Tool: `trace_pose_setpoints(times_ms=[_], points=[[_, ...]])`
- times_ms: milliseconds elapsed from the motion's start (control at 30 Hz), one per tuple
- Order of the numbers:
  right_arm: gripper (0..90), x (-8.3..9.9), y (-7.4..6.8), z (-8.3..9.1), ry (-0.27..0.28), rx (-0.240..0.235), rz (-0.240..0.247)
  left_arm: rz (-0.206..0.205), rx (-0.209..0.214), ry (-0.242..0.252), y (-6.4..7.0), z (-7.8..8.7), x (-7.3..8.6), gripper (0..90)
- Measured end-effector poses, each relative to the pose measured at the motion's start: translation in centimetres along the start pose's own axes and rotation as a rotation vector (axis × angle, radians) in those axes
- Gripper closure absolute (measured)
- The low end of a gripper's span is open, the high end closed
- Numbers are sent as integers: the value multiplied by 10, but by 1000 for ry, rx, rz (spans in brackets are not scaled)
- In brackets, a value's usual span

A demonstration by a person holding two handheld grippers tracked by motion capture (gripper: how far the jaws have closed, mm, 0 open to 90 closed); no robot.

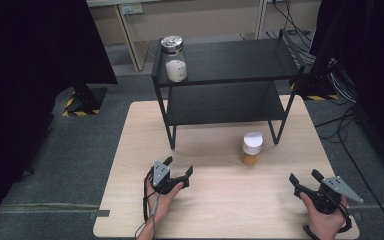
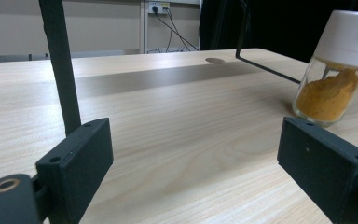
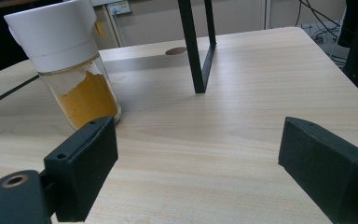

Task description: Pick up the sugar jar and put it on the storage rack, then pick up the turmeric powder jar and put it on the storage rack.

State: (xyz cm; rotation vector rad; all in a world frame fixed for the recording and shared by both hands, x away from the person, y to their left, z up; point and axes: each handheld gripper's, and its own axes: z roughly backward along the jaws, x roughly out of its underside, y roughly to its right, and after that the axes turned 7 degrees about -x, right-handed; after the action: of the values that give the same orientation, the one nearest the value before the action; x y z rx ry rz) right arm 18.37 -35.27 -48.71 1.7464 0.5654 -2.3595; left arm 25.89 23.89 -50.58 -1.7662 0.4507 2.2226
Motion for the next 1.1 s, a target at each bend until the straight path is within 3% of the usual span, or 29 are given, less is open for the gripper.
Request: trace_pose_setpoints(times_ms=[400, 1100], points=[[119, 0, 1, 0, 2, -4, -6, 7, 4, -20, -3, -2, -3, 97], [117, -1, 2, 0, -3, -7, -4, 1, 7, -11, -3, -2, -2, 97]])
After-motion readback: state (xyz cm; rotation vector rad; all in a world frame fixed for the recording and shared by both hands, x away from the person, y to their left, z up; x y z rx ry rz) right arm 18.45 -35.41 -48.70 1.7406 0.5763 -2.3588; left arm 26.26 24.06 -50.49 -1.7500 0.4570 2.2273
